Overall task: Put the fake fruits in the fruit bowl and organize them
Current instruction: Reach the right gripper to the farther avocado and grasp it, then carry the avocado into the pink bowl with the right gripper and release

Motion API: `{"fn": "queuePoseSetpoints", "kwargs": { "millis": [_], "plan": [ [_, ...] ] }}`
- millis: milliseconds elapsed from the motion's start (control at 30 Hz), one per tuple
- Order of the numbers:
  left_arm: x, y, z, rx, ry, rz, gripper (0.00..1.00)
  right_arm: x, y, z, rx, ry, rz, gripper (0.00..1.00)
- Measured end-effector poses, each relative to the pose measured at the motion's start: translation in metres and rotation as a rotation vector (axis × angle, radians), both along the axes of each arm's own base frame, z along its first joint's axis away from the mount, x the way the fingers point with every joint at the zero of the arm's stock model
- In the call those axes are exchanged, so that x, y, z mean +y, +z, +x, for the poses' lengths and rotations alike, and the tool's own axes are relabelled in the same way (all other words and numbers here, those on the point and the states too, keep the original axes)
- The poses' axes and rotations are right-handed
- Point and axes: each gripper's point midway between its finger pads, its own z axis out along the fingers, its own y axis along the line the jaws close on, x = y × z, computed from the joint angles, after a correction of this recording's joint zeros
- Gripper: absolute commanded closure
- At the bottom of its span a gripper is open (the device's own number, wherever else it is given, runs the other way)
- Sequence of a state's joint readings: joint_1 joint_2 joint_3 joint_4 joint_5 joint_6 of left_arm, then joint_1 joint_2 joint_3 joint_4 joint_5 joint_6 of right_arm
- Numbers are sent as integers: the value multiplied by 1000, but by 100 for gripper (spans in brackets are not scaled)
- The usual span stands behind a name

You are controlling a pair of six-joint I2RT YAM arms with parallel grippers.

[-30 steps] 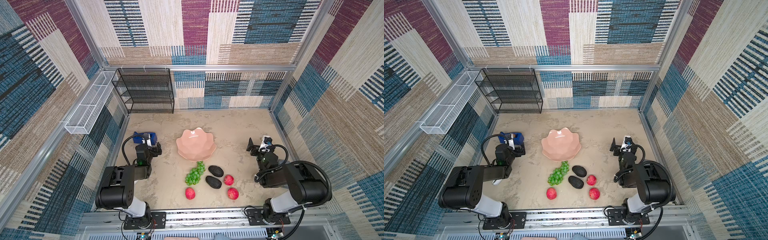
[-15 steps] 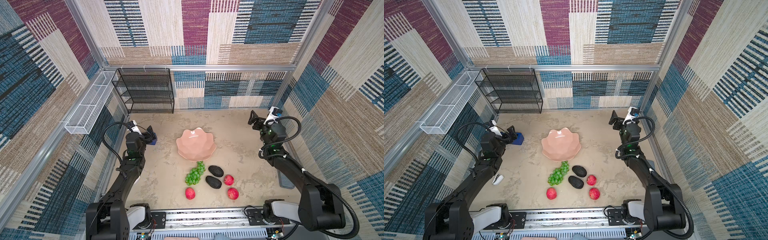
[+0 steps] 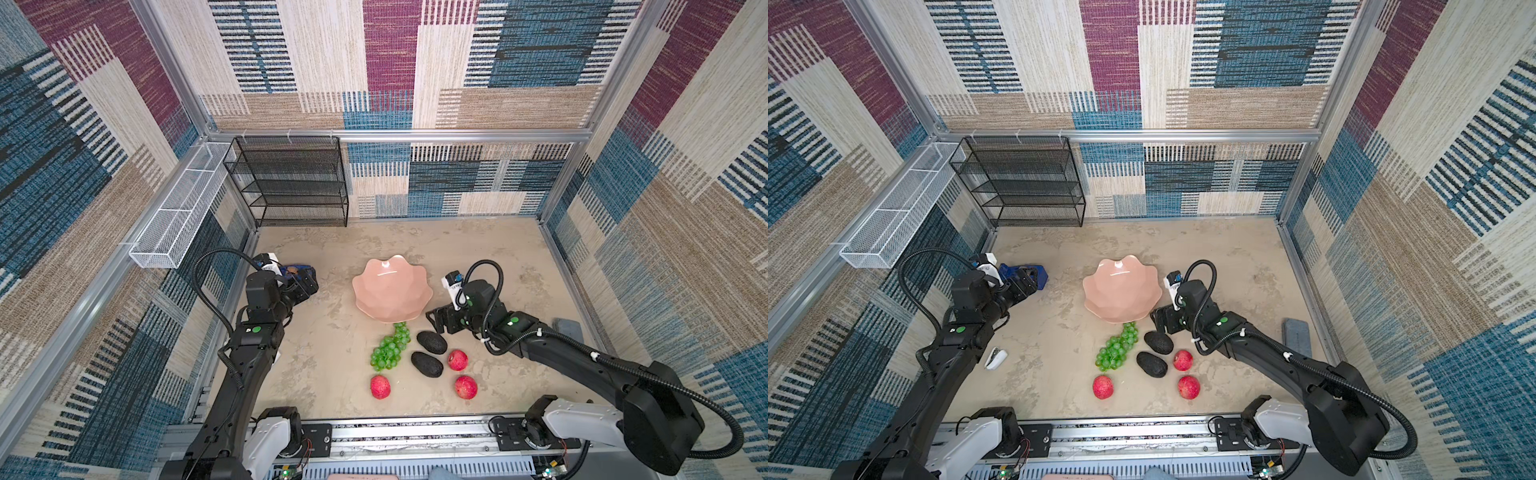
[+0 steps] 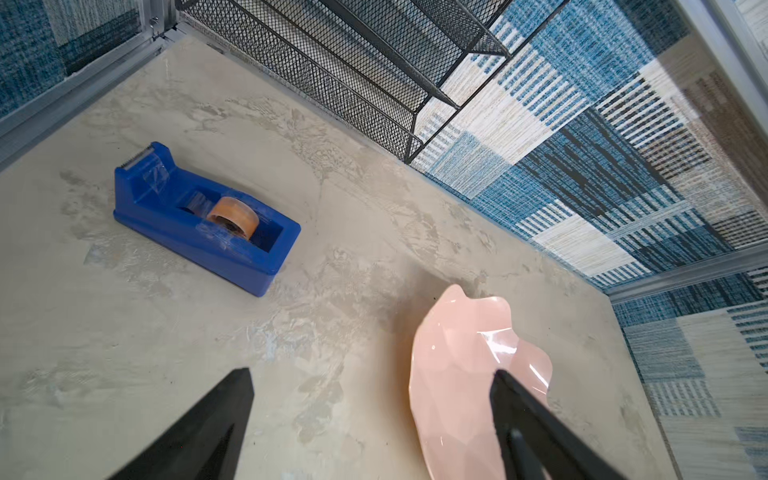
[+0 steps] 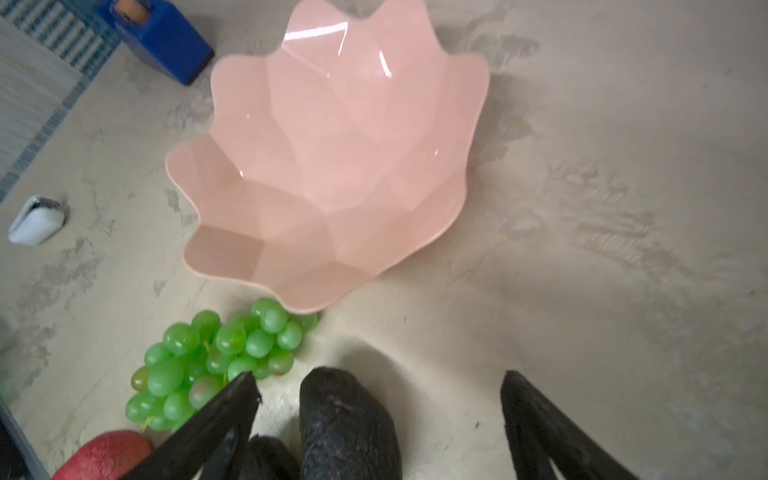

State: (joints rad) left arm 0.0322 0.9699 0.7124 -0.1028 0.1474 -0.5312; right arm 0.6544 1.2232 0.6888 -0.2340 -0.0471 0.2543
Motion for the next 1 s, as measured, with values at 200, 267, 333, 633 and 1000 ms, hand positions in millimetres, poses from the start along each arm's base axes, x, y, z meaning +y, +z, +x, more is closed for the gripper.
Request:
{"fn": "queuePoseSetpoints", "kwargs": {
  "millis": [200, 267, 333, 633, 1000],
  "plan": [
    [-7, -7, 0, 28, -32, -33, 8, 18, -37, -33, 101, 55, -85, 12],
    [-7, -8, 0, 32, -31, -35, 7, 19, -49, -36, 125, 52, -116, 16],
    [-8, -8, 0, 33, -33, -38, 7, 18, -60, -39, 143, 45, -150, 20],
    [-8, -10, -2, 35, -23, -58, 7, 9, -72, -30, 131, -23, -214, 51],
    [-8, -9, -5, 38, -20, -63, 8, 4, 43, 1, -114, -141, -93, 53]
  ]
}}
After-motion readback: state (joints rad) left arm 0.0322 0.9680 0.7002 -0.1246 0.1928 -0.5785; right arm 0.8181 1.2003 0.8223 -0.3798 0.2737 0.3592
